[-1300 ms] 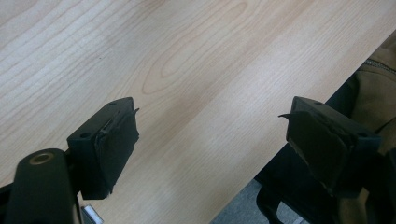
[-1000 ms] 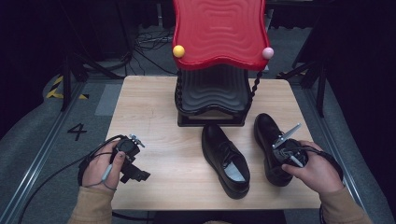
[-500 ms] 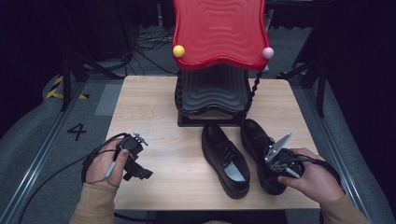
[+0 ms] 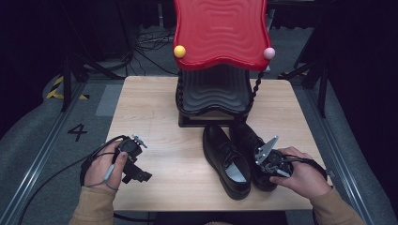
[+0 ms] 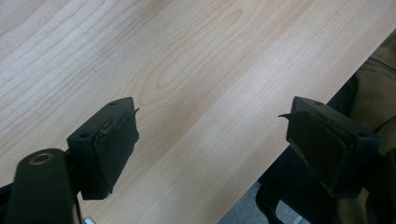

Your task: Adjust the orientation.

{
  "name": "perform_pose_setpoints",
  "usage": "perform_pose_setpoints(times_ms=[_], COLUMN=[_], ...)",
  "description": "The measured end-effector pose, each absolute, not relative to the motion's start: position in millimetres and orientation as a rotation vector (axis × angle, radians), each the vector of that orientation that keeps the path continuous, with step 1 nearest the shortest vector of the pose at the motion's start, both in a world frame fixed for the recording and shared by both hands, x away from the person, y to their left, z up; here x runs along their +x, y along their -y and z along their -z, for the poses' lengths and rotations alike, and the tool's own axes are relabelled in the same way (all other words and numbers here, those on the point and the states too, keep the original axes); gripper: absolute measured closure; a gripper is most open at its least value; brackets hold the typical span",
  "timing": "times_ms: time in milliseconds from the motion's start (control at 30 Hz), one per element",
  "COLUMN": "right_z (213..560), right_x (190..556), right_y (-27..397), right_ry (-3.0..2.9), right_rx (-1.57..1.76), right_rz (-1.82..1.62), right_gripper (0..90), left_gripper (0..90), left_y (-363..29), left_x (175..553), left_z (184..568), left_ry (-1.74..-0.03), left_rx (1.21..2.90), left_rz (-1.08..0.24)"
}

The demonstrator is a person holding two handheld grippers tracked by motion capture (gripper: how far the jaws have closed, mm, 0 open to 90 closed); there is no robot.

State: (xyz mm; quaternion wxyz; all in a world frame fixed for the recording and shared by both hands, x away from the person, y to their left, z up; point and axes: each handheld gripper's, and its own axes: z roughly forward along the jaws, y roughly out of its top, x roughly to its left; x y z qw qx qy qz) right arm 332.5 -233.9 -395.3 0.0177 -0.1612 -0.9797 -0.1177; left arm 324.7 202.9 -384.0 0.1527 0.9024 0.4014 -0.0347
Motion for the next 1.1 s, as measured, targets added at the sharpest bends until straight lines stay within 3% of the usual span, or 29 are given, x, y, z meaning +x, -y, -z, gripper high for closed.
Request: perform_pose_setpoints(times_ms=[367, 1000, 1100], right_z=[413.4, 382.9, 377.5], right_x=[337.9, 334.4, 334.0], right_y=[222.6, 243.2, 245.7], right_ry=[3.008, 2.811, 2.761], right_rx=[-0.503, -0.895, -1.014], right_rz=[0.346, 0.65, 0.704], right_gripper=[77.0, 49.4, 49.4], left_gripper=[17.1, 17.1, 17.1], left_y=[-204.7, -200.9, -200.8], left_x=[321.8, 324.1, 323.5], left_z=[383.8, 383.2, 383.9], left_ry=[-1.167, -1.128, -1.118], left_rx=[2.581, 2.599, 2.602], left_rz=[0.098, 0.084, 0.083])
